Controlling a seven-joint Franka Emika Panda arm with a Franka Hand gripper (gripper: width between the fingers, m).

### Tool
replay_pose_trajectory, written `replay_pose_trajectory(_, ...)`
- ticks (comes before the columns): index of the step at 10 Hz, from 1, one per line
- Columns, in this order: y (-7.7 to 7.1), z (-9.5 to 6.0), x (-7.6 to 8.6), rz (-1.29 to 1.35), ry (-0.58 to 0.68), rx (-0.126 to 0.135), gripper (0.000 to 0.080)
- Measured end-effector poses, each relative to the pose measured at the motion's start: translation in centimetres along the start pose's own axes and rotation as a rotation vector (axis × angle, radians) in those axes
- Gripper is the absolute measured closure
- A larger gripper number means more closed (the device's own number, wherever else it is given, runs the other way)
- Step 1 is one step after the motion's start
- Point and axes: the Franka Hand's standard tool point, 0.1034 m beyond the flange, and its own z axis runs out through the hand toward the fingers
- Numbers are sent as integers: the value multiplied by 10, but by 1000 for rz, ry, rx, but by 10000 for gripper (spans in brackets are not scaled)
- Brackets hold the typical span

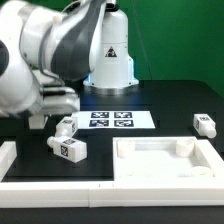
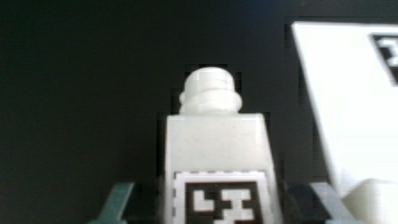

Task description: Assemble one leg

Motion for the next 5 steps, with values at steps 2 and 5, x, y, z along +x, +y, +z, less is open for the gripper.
replay_pose_trajectory(2, -37, -45, -26, -1, 42, -7, 518)
replay_pose_trajectory(5, -80, -83, -24, 33, 186, -40, 517)
